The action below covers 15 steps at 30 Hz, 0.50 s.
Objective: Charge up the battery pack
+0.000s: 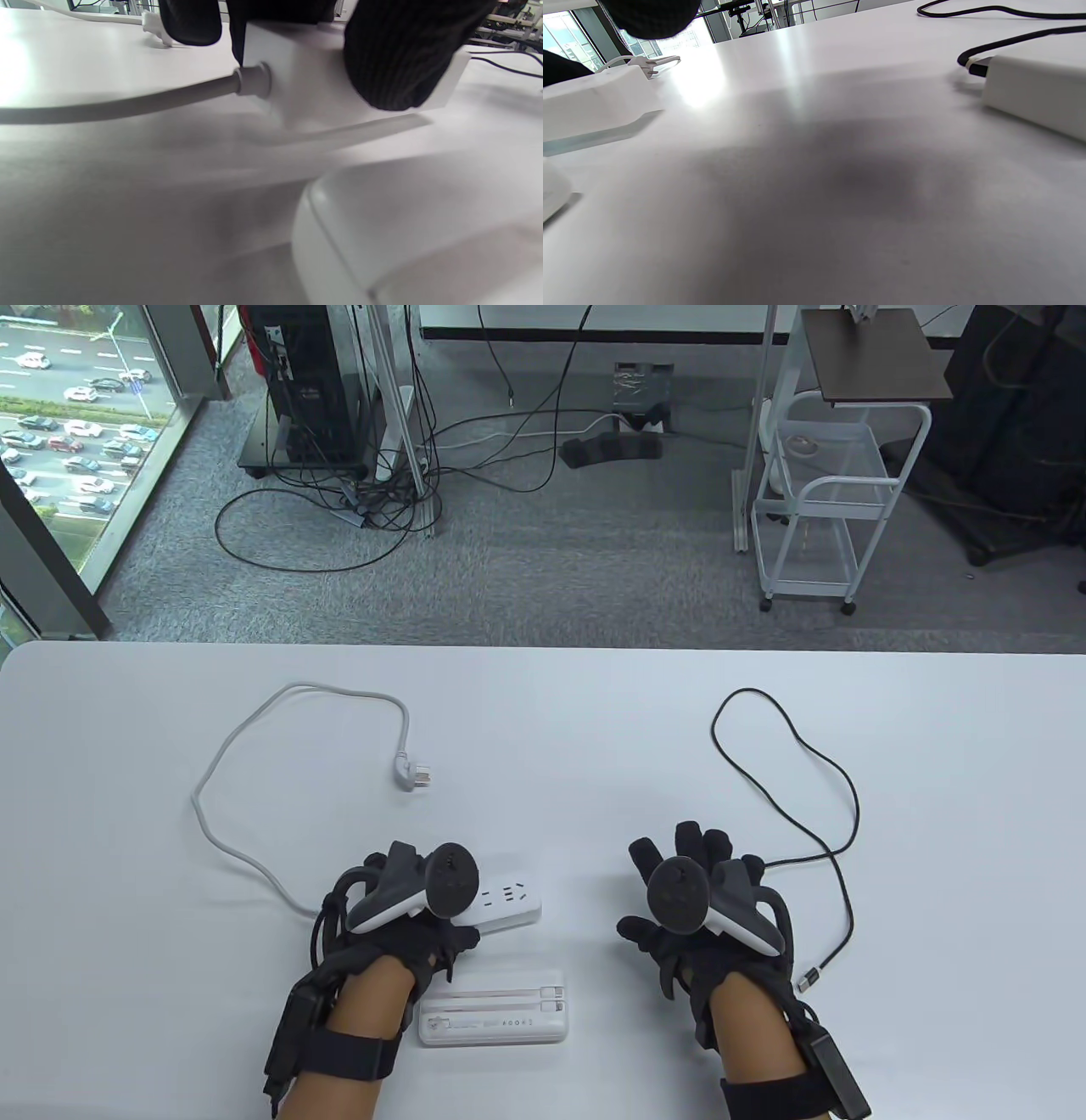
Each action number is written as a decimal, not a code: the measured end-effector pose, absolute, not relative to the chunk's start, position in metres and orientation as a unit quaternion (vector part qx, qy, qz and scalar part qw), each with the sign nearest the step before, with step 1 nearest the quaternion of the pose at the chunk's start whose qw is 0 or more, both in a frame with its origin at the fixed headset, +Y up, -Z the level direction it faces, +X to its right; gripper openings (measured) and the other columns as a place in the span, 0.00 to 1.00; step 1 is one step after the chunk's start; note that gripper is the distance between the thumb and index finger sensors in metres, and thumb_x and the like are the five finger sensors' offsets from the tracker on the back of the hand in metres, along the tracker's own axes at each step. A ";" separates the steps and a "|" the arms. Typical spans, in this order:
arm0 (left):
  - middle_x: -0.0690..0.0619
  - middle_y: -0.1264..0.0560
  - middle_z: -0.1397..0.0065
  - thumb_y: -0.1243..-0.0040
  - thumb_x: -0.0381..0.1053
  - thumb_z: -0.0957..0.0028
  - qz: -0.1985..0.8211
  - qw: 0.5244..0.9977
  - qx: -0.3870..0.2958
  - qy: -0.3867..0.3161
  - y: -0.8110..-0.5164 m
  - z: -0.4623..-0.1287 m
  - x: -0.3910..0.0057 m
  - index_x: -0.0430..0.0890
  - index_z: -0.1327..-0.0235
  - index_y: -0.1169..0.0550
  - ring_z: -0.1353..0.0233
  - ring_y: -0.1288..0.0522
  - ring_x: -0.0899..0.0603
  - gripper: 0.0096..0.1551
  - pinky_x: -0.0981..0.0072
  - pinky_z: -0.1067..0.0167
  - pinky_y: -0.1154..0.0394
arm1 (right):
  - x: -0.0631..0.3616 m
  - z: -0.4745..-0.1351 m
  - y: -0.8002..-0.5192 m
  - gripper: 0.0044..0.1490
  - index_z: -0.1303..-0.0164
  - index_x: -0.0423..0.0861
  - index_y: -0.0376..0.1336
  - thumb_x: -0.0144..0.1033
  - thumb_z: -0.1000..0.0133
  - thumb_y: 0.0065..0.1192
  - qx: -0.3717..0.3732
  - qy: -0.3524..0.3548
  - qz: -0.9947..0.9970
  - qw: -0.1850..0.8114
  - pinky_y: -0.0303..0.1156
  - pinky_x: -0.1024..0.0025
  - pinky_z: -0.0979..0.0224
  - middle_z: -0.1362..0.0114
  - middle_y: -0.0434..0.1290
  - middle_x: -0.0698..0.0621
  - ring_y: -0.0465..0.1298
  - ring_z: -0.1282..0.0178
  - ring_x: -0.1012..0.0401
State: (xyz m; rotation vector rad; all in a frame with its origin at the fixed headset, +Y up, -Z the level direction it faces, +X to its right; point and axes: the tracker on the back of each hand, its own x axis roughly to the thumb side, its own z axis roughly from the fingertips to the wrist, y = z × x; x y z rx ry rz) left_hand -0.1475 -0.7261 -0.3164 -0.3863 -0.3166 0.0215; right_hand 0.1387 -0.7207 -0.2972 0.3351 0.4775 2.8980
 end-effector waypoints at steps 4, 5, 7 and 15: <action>0.50 0.30 0.20 0.30 0.68 0.59 -0.004 0.967 -0.192 -0.166 -0.727 -0.316 -0.139 0.54 0.16 0.34 0.19 0.36 0.32 0.54 0.21 0.30 0.48 | 0.138 -0.297 -0.721 0.56 0.22 0.57 0.27 0.61 0.48 0.50 0.114 0.163 0.976 0.089 0.28 0.18 0.30 0.18 0.21 0.34 0.28 0.21 0.29; 0.50 0.30 0.20 0.29 0.68 0.59 -0.004 0.967 -0.193 -0.167 -0.727 -0.316 -0.138 0.54 0.16 0.34 0.19 0.36 0.32 0.55 0.21 0.30 0.48 | 0.138 -0.297 -0.721 0.56 0.22 0.57 0.27 0.61 0.48 0.50 0.115 0.162 0.976 0.090 0.28 0.18 0.30 0.18 0.21 0.34 0.29 0.21 0.29; 0.50 0.30 0.20 0.29 0.68 0.61 -0.012 0.966 -0.196 -0.168 -0.728 -0.316 -0.136 0.55 0.17 0.34 0.19 0.36 0.33 0.55 0.21 0.30 0.48 | 0.137 -0.297 -0.721 0.56 0.22 0.56 0.27 0.61 0.48 0.50 0.116 0.160 0.976 0.092 0.28 0.18 0.30 0.18 0.21 0.34 0.28 0.21 0.29; 0.51 0.30 0.20 0.29 0.68 0.62 -0.012 0.964 -0.207 -0.167 -0.731 -0.316 -0.136 0.55 0.17 0.34 0.19 0.35 0.33 0.56 0.22 0.30 0.47 | 0.136 -0.297 -0.721 0.56 0.22 0.56 0.27 0.61 0.48 0.50 0.120 0.162 0.975 0.093 0.28 0.18 0.30 0.18 0.21 0.34 0.28 0.21 0.29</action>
